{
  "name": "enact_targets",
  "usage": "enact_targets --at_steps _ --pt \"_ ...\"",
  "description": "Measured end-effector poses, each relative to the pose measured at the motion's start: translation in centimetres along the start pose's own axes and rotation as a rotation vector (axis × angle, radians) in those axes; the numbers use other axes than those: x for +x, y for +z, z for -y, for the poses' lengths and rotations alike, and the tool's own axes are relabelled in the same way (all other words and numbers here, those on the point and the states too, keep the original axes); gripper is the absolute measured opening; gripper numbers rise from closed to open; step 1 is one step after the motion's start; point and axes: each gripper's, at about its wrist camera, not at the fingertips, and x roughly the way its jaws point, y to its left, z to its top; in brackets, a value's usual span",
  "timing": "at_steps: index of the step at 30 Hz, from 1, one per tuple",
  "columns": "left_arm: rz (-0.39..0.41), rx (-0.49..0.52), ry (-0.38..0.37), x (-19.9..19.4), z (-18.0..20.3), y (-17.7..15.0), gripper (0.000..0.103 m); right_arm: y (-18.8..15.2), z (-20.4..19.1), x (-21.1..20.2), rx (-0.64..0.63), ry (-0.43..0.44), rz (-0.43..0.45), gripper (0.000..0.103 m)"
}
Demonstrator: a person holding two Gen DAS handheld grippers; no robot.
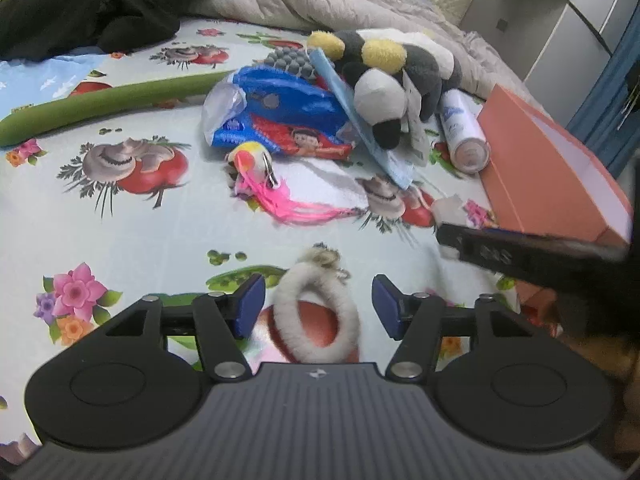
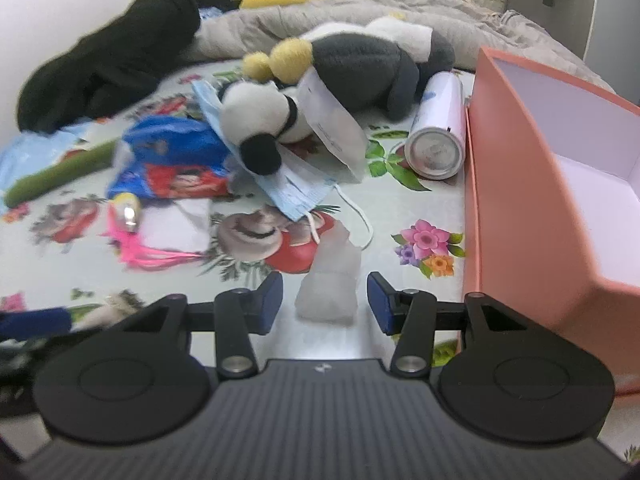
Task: Organize soft objects
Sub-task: 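Lift both held items and carry them toward the open pink box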
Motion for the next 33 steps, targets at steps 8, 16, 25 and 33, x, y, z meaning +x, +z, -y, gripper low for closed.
enact_targets --at_steps 8,16,25,33 --pt "-0.004 0.069 -0.006 0.7 0.9 -0.8 0.071 0.1 -0.5 1.5 -0.036 -0.008 -0.027 0.030" --pt "-0.051 0.167 0.005 1.8 1.9 -0.7 0.052 -1.1 -0.3 -1.7 -0.001 0.021 -0.034 0.025" --pt "-0.063 0.094 0.004 0.8 2.6 0.3 0.012 -2.2 0.0 -5.2 0.015 0.067 -0.023 0.024" --pt "-0.007 0.069 -0.017 -4.2 4.4 2.2 0.012 -1.0 0.8 -9.9 0.062 0.110 0.036 0.024"
